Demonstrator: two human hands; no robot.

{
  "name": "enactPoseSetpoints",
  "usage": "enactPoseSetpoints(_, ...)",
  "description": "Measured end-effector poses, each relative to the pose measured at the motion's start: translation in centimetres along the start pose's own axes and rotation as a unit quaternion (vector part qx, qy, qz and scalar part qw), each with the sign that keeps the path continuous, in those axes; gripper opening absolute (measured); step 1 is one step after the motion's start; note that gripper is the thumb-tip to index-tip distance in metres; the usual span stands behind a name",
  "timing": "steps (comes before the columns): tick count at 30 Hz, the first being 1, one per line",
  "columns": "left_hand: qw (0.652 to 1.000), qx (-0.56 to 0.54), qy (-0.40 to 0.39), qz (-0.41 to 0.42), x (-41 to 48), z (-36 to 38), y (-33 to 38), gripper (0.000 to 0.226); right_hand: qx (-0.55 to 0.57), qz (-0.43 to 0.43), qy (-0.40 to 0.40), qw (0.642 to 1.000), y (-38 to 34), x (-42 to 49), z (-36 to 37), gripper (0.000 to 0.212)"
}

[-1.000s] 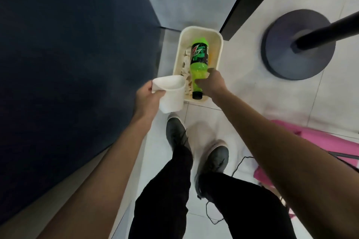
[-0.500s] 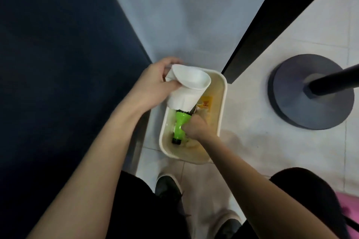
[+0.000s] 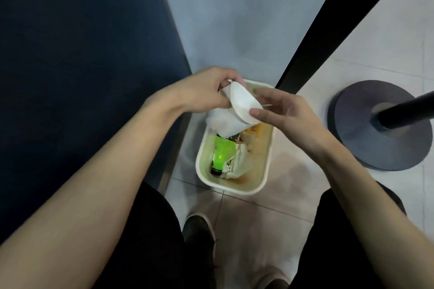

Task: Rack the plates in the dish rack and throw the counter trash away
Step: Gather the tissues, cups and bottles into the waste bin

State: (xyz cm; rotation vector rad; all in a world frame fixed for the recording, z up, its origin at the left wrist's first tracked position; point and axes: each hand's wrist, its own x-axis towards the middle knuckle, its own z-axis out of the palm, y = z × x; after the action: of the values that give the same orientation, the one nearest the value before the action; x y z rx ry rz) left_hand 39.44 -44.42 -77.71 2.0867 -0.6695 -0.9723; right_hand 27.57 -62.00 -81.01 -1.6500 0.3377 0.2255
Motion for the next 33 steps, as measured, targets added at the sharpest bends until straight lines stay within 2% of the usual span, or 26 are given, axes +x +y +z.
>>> enactPoseSetpoints(3,0.999,-0.021,-0.043,-0.004,-0.2,0.6,0.0,0.033,-0.063,-0.039,-0.03,0.997,-0.6,0.4,-0.7,0.021)
enactPoseSetpoints(6,0.996,-0.03,-0.087,-0.017,-0.5,0.6,-0.2,0.041,-0.158,-0.063,-0.018,0.985,-0.8,0.9,-2.0,0.008)
enactPoseSetpoints(10,0.989,0.037,-0.131,-0.06,-0.3,0.1,-0.9,0.044,-0.312,-0.083,-0.085,0.943,-0.3,1.4,-1.7,0.01)
enactPoseSetpoints(14,0.99,0.059,-0.093,-0.092,0.2,-0.3,-1.2,0.038,-0.427,-0.101,-0.176,0.881,1.7,1.7,1.4,0.012)
enactPoseSetpoints(19,0.988,0.079,-0.08,-0.107,0.7,-0.4,-1.5,0.035,-0.531,-0.044,-0.233,0.814,6.0,3.4,5.3,0.019)
enactPoseSetpoints(22,0.988,0.082,-0.076,-0.103,1.4,0.4,-1.7,0.03,-0.581,0.001,-0.215,0.785,6.4,3.8,6.5,0.008)
enactPoseSetpoints(24,0.991,0.07,-0.049,-0.106,1.8,1.1,-1.8,0.024,-0.577,0.033,-0.185,0.794,5.2,3.5,6.7,0.014)
enactPoseSetpoints(29,0.985,0.006,0.118,-0.124,-0.6,3.1,-0.1,0.018,-0.475,0.061,-0.117,0.87,-0.1,0.8,4.5,0.013)
enactPoseSetpoints(33,0.982,-0.031,0.128,-0.134,-5.7,3.1,3.7,0.025,-0.412,0.101,-0.073,0.902,-5.9,-3.1,2.3,0.033)
